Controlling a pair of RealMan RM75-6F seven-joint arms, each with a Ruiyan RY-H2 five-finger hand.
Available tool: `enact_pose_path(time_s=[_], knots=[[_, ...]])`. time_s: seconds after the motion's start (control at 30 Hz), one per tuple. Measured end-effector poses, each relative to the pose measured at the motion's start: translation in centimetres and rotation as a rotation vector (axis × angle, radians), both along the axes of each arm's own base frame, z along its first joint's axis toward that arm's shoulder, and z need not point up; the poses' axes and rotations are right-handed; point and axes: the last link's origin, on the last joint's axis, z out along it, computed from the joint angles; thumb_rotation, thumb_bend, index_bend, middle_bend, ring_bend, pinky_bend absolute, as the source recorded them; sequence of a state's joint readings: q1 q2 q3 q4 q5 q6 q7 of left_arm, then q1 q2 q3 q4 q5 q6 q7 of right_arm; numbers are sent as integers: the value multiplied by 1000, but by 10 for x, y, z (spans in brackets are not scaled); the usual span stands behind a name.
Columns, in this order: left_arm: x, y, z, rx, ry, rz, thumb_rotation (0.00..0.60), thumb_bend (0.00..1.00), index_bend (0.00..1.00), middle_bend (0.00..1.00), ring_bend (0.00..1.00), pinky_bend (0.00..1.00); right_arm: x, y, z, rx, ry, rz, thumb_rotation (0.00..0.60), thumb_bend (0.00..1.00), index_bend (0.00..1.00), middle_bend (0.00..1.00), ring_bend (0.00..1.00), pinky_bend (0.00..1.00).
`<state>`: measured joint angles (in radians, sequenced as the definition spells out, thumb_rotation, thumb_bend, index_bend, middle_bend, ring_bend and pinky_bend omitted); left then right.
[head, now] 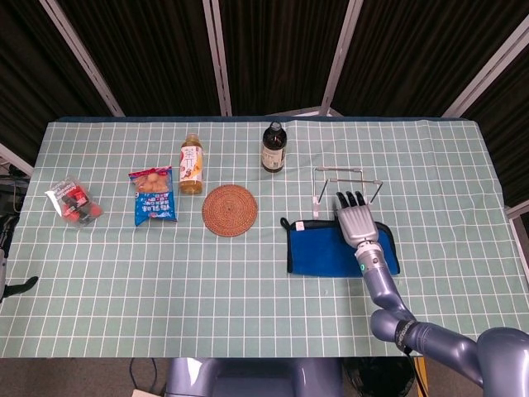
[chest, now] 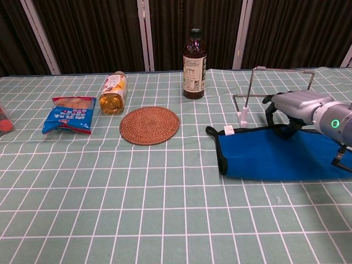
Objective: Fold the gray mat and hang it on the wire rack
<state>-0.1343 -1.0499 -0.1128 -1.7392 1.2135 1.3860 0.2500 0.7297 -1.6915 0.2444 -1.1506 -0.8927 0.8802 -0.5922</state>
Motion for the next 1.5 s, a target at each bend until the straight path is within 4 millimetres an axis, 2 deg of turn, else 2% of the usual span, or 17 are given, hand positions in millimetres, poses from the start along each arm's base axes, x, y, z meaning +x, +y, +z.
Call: enact_pose_path(time_s=[0.73,0.8,0.87,0.93,1.0,1.13,1.3,1.5], knots=[[0,1,-1,-3,-3,1,600,0,0,0,0,0,-7,-5,-2,-20,38,-11,600,449,632,49,0,0],[0,1,-1,-3,-2,1,600,0,0,0,0,0,-7,-6,-2,-23,41,-10,600,421,632,49,0,0],[0,0,-1,-3,-2,1,600,0,0,0,0,0,-7,-6,-2,-24,40,-10,600,326,590,49,0,0],[0,1,-1,-4,-1,1,600,0,0,0,0,0,-7,-5,-2,-22,41,-8,600,172,476,49,0,0],[0,1,-1,-4,-2,1,600,0,0,0,0,0,-7,-5,-2,-22,37,-8,600,102,411,49,0,0],[1,1,-1,-5,-3,1,600,0,0,0,0,0,-5,-4,-1,-32,29,2,600,83,319,49,0,0],[2,0,-1,-7,-6,-5,600,0,0,0,0,0,-1,1,5,-43,19,29,600,83,309,48,0,0],[6,-3,-1,-12,-11,-25,600,0,0,0,0,0,3,18,22,-44,-11,69,600,103,309,49,0,0]])
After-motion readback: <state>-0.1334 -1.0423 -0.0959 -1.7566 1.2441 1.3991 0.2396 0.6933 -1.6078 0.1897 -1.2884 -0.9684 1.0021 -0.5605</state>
